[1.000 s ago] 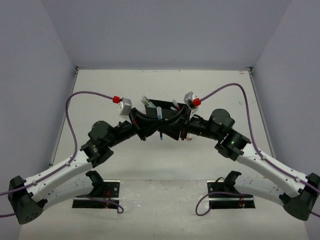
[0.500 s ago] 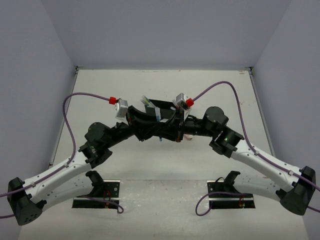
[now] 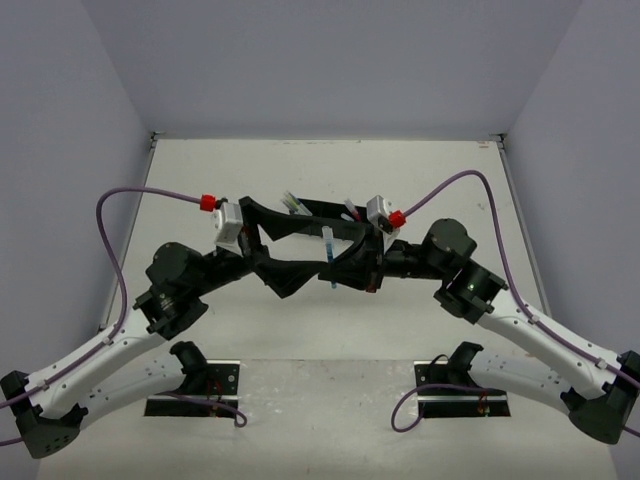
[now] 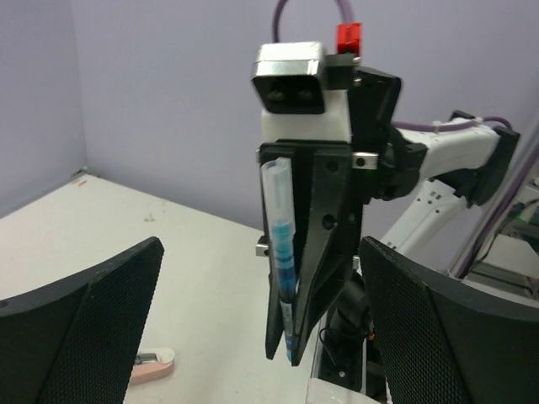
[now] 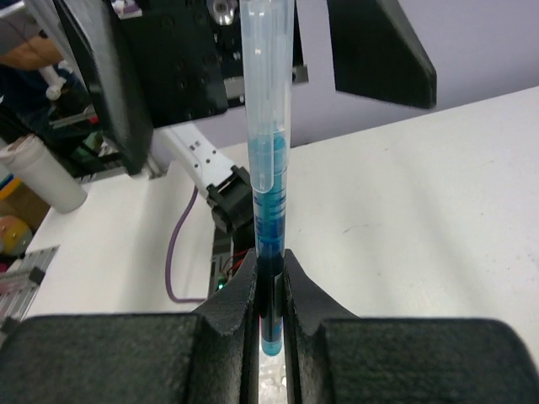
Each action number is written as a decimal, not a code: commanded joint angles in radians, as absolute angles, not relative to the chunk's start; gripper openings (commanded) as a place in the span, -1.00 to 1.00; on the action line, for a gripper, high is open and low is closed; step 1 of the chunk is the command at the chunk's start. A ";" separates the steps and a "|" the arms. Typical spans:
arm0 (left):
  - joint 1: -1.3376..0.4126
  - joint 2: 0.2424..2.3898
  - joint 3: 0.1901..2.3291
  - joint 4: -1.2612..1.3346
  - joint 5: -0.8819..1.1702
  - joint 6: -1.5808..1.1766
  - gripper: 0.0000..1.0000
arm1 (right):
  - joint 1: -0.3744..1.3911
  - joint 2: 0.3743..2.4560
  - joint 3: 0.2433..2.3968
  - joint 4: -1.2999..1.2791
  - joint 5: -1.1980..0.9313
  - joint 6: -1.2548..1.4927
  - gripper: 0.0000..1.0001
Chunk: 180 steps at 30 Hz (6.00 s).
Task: Sort the stationery into containers
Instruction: Close the pen cap on the pen, then place the pen in the storage box.
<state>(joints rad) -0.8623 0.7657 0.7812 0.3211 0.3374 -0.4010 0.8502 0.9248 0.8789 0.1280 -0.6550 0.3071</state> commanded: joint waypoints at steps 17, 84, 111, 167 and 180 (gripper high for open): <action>-0.862 0.913 0.868 0.509 0.459 -0.443 -0.28 | 0.850 0.901 0.848 0.072 -0.786 0.215 -1.00; -1.043 1.001 0.970 0.175 0.082 -0.450 -0.02 | 0.827 0.833 0.926 0.165 -0.569 0.347 -1.00; -1.043 0.940 1.054 0.297 0.112 -0.379 -0.16 | 0.828 0.844 0.923 0.003 -0.708 0.262 -1.00; -1.062 0.946 0.991 0.198 0.078 -0.431 0.03 | 0.795 0.930 0.888 0.124 -0.301 0.288 -1.00; -1.060 0.898 1.175 -0.140 -0.551 -0.514 1.00 | 0.556 1.202 0.893 0.143 -0.046 0.100 -1.00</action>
<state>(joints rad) -1.0607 0.9690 1.1949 -0.0377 -0.3894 -0.5053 0.6341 1.0979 0.8551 0.0902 -0.1786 0.2114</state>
